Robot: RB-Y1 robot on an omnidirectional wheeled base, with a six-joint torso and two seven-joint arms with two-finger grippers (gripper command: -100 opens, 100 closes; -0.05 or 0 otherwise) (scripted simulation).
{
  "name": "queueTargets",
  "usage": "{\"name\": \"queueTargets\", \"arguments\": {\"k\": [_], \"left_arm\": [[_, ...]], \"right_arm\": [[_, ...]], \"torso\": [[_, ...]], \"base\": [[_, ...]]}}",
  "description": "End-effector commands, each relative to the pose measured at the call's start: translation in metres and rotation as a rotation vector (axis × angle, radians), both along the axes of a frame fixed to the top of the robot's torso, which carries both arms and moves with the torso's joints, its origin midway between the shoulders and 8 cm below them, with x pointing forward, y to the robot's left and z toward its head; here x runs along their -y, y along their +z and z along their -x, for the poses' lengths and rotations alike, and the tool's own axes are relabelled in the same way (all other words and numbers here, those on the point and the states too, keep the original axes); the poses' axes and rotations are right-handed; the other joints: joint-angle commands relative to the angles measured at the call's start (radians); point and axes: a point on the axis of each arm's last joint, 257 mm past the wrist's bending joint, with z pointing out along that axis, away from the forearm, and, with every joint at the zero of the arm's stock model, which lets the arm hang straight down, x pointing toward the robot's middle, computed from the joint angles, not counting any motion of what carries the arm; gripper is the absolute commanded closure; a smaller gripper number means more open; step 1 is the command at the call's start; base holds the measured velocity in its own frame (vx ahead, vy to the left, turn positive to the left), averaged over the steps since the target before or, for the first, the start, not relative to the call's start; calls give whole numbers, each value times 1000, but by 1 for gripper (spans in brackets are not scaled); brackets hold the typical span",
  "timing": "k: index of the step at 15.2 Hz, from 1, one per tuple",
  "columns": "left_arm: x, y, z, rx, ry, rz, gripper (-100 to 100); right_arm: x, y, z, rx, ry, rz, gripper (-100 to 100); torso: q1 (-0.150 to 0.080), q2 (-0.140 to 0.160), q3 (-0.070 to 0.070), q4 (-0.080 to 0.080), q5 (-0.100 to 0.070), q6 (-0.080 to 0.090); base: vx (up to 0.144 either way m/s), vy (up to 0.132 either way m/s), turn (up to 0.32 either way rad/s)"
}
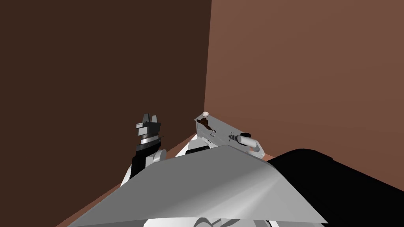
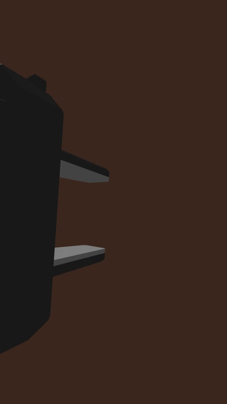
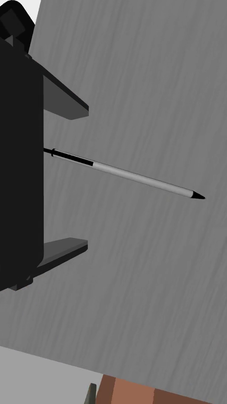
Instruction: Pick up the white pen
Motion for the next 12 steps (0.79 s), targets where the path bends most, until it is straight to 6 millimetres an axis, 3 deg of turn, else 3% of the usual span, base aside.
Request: {"name": "queueTargets", "arguments": {"k": [1, 8, 12], "left_arm": [[0, 0, 0, 0, 0, 0, 0], [0, 0, 0, 0, 0, 0, 0], [0, 0, 0, 0, 0, 0, 0]], "right_arm": [[-4, -10, 14, -28, -68, -57, -100], [-16, -30, 48, -104, -226, -188, -100], [-11, -39, 49, -99, -228, -187, -100]], "torso": [[0, 0, 0, 0, 0, 0], [-1, 0, 0, 0, 0, 0], [-4, 3, 2, 1, -1, 0]], "base": [[78, 67, -70], [76, 54, -59], [27, 25, -1]]}}
